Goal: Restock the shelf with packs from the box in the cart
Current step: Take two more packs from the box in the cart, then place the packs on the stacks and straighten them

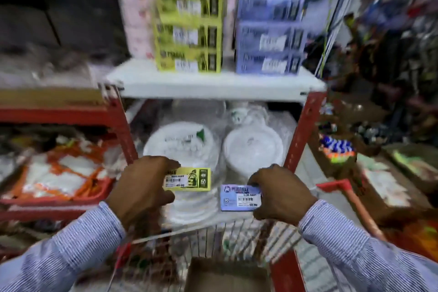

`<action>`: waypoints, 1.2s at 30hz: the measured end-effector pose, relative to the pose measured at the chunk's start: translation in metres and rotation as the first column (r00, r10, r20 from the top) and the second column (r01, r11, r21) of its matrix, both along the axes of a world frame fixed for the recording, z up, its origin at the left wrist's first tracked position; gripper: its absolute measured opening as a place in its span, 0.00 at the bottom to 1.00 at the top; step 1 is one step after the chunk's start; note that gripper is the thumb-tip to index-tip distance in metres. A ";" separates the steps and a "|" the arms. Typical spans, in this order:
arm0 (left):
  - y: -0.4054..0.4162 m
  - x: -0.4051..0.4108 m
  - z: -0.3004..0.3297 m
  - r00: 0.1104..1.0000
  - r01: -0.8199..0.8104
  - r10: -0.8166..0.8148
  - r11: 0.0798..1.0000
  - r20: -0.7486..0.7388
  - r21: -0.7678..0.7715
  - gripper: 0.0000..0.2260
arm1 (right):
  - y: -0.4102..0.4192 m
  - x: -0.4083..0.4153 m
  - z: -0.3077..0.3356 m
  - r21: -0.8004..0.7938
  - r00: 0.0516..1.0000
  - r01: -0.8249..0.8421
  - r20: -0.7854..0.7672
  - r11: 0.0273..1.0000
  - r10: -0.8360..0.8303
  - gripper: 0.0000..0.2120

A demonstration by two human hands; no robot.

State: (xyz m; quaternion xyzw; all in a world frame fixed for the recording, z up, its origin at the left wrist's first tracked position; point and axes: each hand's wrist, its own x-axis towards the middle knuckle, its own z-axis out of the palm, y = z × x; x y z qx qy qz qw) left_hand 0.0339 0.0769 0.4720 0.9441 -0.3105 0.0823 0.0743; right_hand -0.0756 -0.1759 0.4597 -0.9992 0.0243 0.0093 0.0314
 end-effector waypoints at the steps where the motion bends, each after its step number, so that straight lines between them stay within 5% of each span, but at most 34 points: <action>1: 0.002 0.000 0.026 0.999 0.001 0.000 1.000 0.036 -0.015 0.29 | 0.001 0.001 0.027 -0.014 1.000 -0.006 0.030 1.000 0.006 0.23; 8: 0.005 0.007 0.154 0.963 0.027 0.023 0.983 0.270 -0.182 0.29 | -0.007 0.005 0.156 -0.096 0.953 0.030 0.303 0.995 0.000 0.18; 10: 0.003 0.011 0.176 0.954 0.021 0.043 0.977 0.298 -0.211 0.30 | -0.012 0.008 0.177 -0.083 0.932 0.050 0.361 0.995 -0.017 0.14; 13: -0.001 0.021 0.208 0.939 0.061 0.043 0.956 0.342 -0.288 0.30 | -0.020 0.013 0.212 -0.090 0.878 0.068 0.478 0.994 -0.016 0.21; 17: -0.011 0.046 0.233 0.918 0.110 0.045 0.926 0.394 -0.361 0.28 | -0.030 0.025 0.244 -0.136 0.793 0.160 0.608 0.978 -0.045 0.13; 24: -0.037 0.095 0.250 0.900 0.171 0.003 0.918 0.435 -0.358 0.26 | -0.046 0.069 0.267 -0.154 0.714 0.241 0.697 0.958 -0.068 0.12; 36: -0.053 0.130 0.245 0.912 0.224 -0.079 0.918 0.404 -0.327 0.23 | -0.060 0.108 0.262 -0.176 0.748 0.267 0.658 0.947 -0.089 0.12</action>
